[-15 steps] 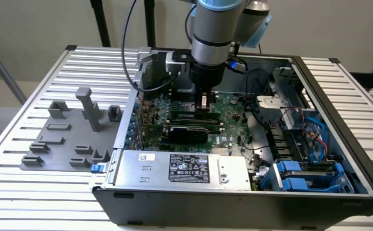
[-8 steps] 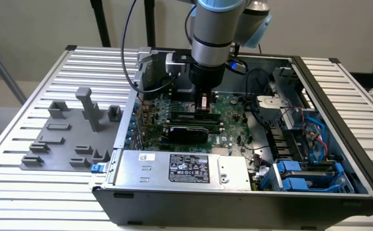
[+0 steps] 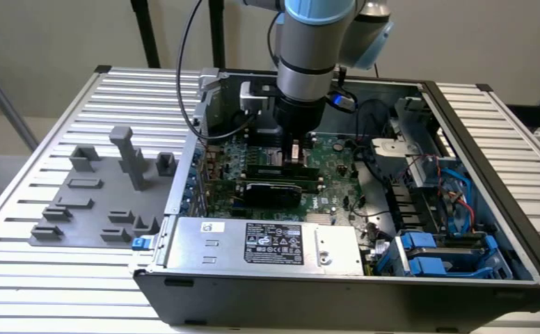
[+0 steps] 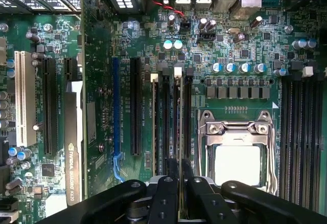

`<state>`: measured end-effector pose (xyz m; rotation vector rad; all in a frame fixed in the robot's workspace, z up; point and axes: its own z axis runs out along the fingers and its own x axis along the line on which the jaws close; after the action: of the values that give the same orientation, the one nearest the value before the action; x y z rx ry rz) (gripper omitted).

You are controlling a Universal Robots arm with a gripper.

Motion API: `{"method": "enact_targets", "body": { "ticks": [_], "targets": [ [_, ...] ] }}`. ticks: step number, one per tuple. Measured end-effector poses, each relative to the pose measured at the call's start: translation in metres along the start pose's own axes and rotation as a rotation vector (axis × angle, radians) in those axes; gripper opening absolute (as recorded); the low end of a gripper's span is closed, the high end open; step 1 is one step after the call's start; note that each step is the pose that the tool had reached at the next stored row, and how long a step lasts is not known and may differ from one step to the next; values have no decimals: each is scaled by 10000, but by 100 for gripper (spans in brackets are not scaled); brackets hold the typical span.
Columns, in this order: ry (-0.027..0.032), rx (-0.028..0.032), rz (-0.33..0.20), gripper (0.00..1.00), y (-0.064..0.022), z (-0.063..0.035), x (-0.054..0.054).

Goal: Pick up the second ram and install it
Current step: 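Insert the second ram into the second slot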

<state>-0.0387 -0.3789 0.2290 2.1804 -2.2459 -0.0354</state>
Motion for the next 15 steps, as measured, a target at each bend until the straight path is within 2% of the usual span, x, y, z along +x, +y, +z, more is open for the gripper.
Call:
{"method": "enact_targets", "body": {
  "ticks": [15],
  "targets": [
    [6, 51, -29, 14, 4, 35, 0]
  ]
}}
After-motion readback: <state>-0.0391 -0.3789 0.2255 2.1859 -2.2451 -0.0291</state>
